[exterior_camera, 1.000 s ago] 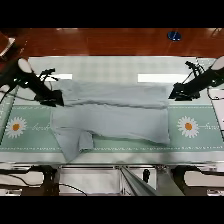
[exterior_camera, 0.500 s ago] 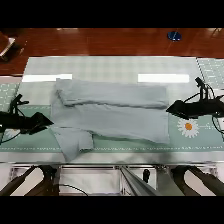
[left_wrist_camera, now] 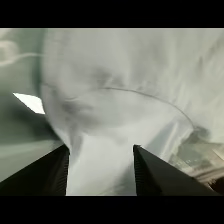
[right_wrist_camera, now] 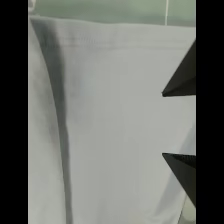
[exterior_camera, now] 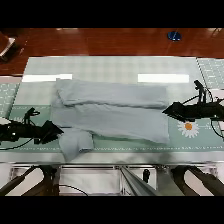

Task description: Fold the shirts.

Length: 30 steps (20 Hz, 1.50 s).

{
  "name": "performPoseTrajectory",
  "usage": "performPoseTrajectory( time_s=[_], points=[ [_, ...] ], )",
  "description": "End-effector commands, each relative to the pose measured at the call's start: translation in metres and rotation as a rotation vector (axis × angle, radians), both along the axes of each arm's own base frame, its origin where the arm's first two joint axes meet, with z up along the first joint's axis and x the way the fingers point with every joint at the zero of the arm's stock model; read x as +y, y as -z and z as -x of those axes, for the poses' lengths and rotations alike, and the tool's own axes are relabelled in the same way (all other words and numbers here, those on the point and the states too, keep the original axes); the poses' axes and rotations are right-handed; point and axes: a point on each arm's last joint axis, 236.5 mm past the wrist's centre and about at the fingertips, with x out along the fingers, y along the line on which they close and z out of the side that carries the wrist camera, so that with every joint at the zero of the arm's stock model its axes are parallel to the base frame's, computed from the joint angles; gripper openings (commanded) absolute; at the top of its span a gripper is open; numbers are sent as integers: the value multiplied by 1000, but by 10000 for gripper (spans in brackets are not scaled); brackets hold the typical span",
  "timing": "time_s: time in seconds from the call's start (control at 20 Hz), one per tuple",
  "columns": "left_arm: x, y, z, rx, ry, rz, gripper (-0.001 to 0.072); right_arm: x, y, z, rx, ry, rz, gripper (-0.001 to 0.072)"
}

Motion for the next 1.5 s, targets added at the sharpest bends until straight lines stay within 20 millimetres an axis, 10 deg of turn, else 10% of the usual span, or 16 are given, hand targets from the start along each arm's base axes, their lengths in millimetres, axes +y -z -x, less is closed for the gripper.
performPoseTrajectory(
  time_s=[0.0,0.1,0.35,0.5,0.7,1.35,1.45],
  points=[
    [-8,18,-3,11,35,-37,351,1,-1,0,7,11,-10,409],
    [-11,23,-8,2,41,-60,25,-4,2,1,9,15,9,409],
    [-14,14,-9,-12,87,-43,18,-93,35,56,262,202,177,409],
    [-14,14,-10,-14,85,-46,18,-80,52,108,425,151,103,409],
    [-14,14,-11,-15,84,-48,19,-53,71,129,497,73,69,409],
    [-13,15,-12,-18,82,-51,19,7,92,81,425,65,-56,408],
    [-11,16,-15,-28,74,-61,19,13,87,67,379,95,-95,270]
  ],
)
